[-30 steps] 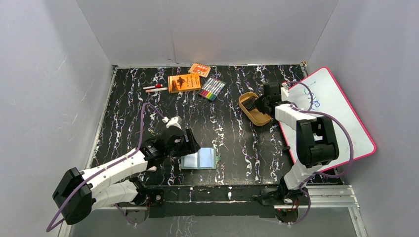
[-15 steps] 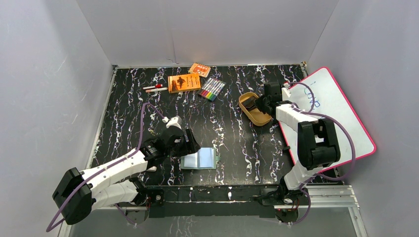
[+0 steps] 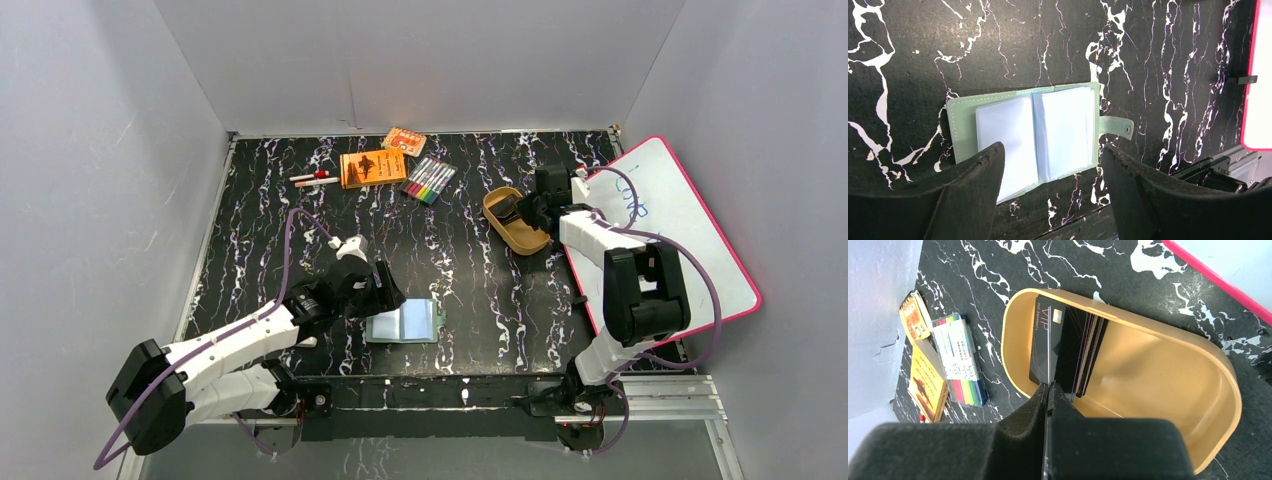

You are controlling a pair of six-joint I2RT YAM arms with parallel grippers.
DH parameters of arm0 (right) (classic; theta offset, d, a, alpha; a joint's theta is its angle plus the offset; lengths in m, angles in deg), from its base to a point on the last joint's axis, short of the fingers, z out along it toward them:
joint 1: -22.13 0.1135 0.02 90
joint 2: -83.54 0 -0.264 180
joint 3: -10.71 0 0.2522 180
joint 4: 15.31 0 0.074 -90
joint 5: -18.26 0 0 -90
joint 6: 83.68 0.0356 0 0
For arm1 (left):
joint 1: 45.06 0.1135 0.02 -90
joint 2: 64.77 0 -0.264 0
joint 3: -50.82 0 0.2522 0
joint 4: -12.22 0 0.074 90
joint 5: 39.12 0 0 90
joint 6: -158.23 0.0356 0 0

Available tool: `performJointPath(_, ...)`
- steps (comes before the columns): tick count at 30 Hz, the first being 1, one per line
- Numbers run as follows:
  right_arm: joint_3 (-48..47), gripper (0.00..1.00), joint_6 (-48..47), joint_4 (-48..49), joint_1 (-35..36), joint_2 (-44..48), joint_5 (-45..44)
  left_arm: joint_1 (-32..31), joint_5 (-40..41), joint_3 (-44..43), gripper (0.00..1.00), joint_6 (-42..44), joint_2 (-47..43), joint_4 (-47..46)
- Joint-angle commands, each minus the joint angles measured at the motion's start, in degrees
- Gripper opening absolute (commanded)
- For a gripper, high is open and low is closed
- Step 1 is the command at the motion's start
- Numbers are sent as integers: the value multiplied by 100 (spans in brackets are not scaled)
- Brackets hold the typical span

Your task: Put the credit cards into the card holder

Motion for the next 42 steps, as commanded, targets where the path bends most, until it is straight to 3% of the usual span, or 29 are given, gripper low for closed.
performJointPath(1,100,4,56,222,-13,-86,89,-3,49,-57,69,19,-106,71)
performJointPath(4,137,20,24,372,-21,-126,162,0,45,-60,69,25,-74,52)
performJointPath(8,126,29,-20,411,-22,-186,242,0,24,-32,68,-8,-43,27)
performJointPath(16,103,31,-88,385,-45,-302,317,-6,23,-3,68,-26,-42,25)
performJointPath(22,149,55,-167,323,-95,-304,206,0,5,15,69,-52,-34,16)
performJointPath(26,-119,65,-229,213,-98,-522,185,-1,3,-1,68,-55,-7,21)
performJointPath(42,-670,67,-306,-284,-100,-1076,34,0,14,-9,69,-30,151,-53)
